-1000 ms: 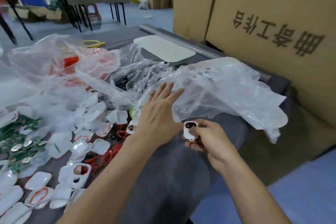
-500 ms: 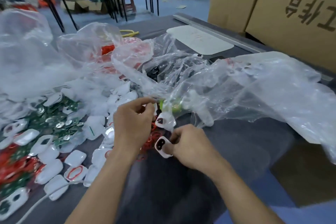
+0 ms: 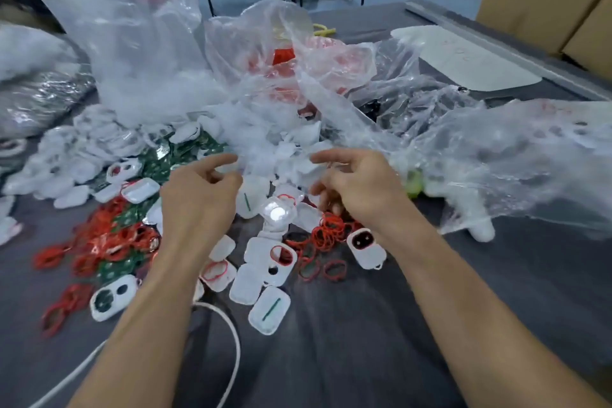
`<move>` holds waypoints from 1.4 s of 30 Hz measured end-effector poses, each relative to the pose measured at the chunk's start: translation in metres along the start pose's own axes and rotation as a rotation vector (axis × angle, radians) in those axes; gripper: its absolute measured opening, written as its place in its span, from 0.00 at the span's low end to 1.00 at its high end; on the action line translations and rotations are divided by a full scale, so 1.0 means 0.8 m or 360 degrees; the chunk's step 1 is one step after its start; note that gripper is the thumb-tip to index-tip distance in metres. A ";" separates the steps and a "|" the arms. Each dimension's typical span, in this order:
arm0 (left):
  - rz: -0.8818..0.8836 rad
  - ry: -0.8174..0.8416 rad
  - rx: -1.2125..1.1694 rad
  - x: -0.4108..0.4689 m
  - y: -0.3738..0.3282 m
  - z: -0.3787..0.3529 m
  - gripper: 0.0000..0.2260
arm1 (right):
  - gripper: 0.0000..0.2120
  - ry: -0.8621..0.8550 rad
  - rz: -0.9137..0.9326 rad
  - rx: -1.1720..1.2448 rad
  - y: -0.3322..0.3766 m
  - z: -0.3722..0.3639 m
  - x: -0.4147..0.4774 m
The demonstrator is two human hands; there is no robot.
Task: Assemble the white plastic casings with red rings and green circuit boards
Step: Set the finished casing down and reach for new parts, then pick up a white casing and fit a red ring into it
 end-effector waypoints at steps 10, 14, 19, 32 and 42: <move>-0.0123 0.0097 0.0358 0.019 0.023 0.002 0.25 | 0.23 0.0278 0.0364 -0.1587 0.010 -0.106 0.120; -0.0258 0.0155 0.0622 0.021 0.023 -0.010 0.20 | 0.17 0.0170 0.0389 -0.1439 0.011 -0.093 0.125; -0.0454 0.0182 0.0749 0.022 0.021 -0.018 0.10 | 0.15 -0.0120 0.0291 -0.1286 0.019 -0.060 0.107; -0.0268 0.0233 0.0415 0.014 0.013 -0.014 0.14 | 0.20 -0.0179 0.0499 -0.1265 0.016 -0.076 0.071; -0.0004 -0.0081 0.0755 0.048 0.057 0.058 0.24 | 0.19 0.0642 0.0416 -0.1230 0.047 -0.212 0.120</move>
Point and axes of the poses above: each hand's wrist, its own x-axis towards the middle knuckle, its own z-axis out of the back of the hand, y = z × x, the point moved 6 cm from there along x, towards the middle knuckle, and after that the axes turned 1 degree about -x, right-handed, at the moved point
